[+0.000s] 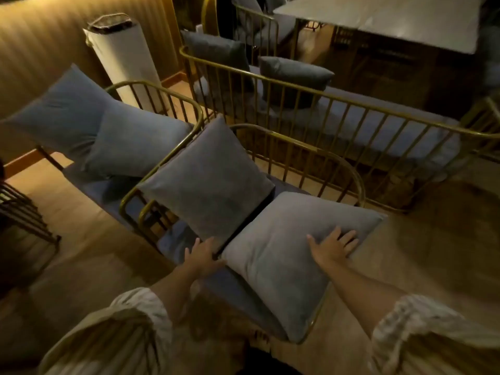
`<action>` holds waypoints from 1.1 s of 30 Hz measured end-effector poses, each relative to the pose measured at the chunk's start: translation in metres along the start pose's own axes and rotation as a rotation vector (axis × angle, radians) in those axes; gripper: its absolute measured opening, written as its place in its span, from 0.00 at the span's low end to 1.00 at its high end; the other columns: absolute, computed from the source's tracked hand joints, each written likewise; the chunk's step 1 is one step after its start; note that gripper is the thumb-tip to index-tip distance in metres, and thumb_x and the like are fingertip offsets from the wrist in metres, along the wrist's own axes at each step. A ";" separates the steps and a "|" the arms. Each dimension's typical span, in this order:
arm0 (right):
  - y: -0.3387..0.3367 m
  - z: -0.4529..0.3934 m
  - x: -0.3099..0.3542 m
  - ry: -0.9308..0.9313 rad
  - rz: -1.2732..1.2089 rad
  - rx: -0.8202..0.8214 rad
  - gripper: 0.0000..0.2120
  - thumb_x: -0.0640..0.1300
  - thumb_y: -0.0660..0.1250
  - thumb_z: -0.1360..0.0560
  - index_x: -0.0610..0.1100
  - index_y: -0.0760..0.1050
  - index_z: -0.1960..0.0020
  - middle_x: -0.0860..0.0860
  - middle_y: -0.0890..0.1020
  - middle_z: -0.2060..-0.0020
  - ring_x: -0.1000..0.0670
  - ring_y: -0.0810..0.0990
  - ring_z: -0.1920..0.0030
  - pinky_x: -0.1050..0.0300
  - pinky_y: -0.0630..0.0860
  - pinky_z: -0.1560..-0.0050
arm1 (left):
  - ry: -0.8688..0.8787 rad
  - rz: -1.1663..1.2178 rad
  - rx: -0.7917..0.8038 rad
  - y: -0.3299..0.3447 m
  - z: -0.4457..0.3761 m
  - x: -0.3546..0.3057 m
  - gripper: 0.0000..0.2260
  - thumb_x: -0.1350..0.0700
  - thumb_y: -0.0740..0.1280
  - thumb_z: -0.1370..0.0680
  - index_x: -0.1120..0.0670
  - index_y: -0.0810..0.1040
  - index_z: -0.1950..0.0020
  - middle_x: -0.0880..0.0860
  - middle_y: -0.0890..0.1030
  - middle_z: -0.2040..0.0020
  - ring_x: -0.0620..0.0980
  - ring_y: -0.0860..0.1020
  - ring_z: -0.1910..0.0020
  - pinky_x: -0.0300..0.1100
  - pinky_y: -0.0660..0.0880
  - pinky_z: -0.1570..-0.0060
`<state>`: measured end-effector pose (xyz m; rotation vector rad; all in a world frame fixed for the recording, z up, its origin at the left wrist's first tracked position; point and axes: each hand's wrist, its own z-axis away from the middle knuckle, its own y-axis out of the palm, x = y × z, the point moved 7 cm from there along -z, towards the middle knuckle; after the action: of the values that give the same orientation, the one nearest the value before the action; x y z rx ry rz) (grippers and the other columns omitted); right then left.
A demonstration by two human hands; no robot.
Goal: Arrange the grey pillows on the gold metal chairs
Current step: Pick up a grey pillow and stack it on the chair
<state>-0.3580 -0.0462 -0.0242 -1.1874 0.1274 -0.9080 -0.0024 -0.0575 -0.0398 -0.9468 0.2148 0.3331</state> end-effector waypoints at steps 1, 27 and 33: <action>0.006 -0.002 0.000 0.014 0.030 -0.026 0.49 0.65 0.64 0.23 0.43 0.41 0.18 0.40 0.37 0.19 0.36 0.36 0.20 0.32 0.57 0.26 | 0.014 0.003 0.012 0.000 -0.011 -0.002 0.37 0.40 0.64 0.20 0.50 0.50 0.18 0.52 0.52 0.17 0.59 0.46 0.19 0.62 0.45 0.24; 0.058 0.019 0.001 0.550 0.049 -0.411 0.42 0.72 0.54 0.24 0.56 0.42 0.18 0.41 0.50 0.18 0.32 0.56 0.22 0.30 0.66 0.33 | 0.000 0.238 0.518 0.086 -0.254 -0.070 0.35 0.36 0.57 0.20 0.63 0.69 0.26 0.64 0.72 0.28 0.64 0.72 0.30 0.53 0.66 0.28; 0.072 0.009 -0.007 0.586 0.065 -0.498 0.43 0.74 0.52 0.25 0.56 0.43 0.18 0.37 0.52 0.19 0.29 0.59 0.23 0.32 0.70 0.37 | -0.042 0.385 0.479 0.093 -0.286 -0.078 0.41 0.30 0.54 0.22 0.59 0.61 0.21 0.60 0.67 0.23 0.61 0.68 0.27 0.48 0.62 0.27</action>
<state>-0.3186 -0.0293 -0.0828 -1.3243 0.9016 -1.1848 -0.1193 -0.2571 -0.2472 -0.4199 0.4198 0.6231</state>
